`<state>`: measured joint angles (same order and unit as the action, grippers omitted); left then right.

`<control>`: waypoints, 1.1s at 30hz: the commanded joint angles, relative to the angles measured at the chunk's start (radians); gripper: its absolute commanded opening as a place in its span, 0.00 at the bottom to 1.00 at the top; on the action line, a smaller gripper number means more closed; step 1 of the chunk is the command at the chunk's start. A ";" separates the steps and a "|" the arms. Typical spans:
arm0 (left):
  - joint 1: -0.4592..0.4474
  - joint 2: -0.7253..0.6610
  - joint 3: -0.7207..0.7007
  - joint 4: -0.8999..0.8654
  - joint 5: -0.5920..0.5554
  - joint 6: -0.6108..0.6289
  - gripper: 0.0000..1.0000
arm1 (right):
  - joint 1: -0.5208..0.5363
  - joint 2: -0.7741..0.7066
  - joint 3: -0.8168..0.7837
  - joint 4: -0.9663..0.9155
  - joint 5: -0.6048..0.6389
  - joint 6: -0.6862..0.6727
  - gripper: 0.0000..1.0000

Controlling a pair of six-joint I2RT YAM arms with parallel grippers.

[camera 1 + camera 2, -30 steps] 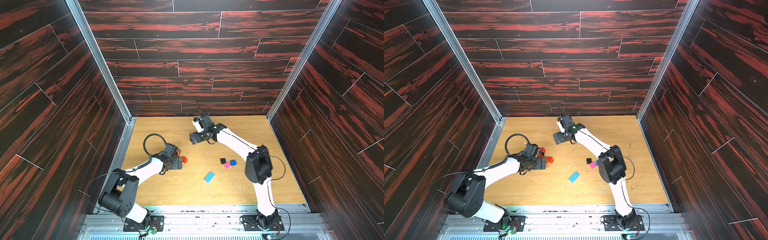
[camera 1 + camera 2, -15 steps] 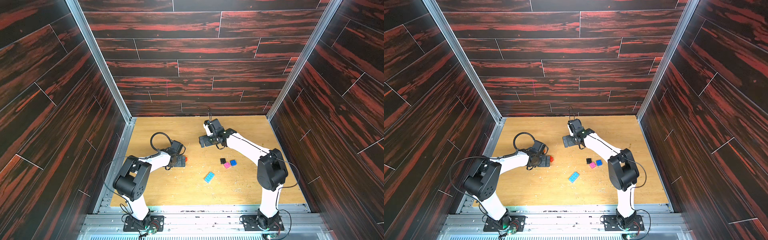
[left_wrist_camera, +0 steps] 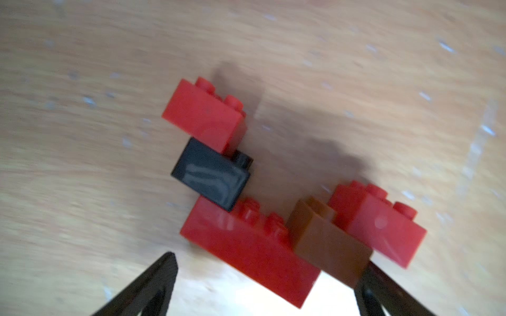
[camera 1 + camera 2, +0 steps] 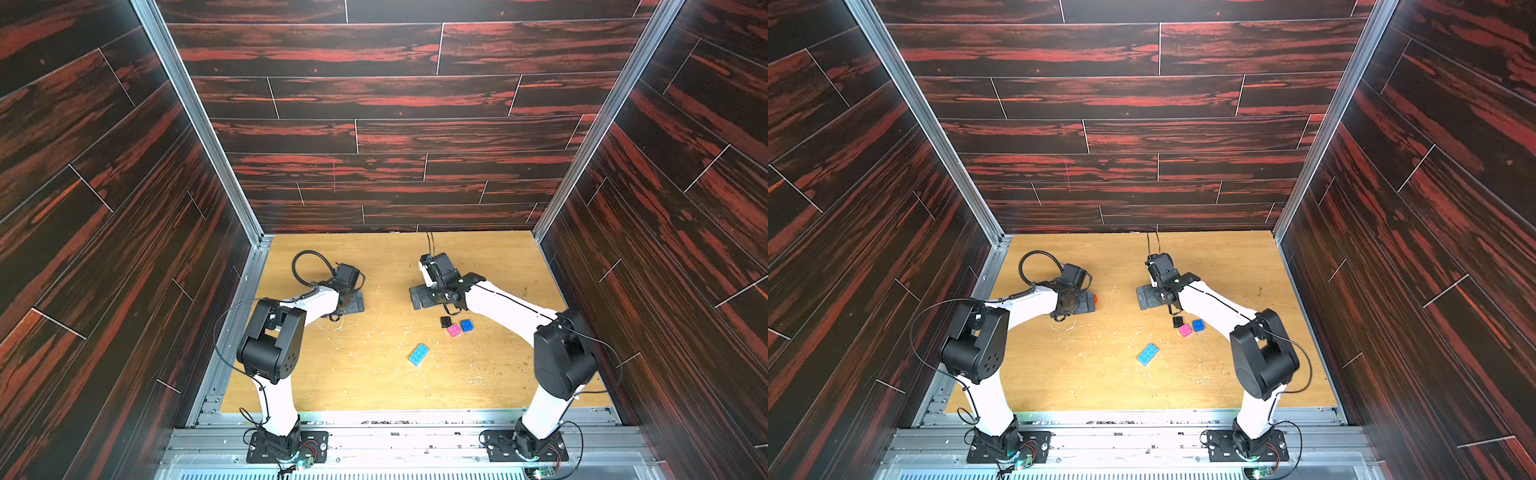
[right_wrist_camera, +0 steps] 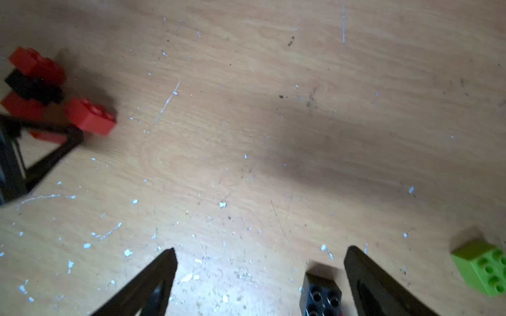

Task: Assemble the letter v with lego
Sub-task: Move the lego brick at the center of the board.

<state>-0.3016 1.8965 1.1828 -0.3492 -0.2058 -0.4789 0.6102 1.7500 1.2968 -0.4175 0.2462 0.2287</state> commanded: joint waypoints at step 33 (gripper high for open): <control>-0.473 -0.221 -0.134 0.024 0.254 0.302 1.00 | -0.226 -0.565 -0.570 0.145 -0.011 0.333 0.98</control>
<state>-0.7330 1.6321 0.9955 -0.2867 0.0261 -0.2386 0.3878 1.2198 0.7574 -0.2806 0.2672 0.5438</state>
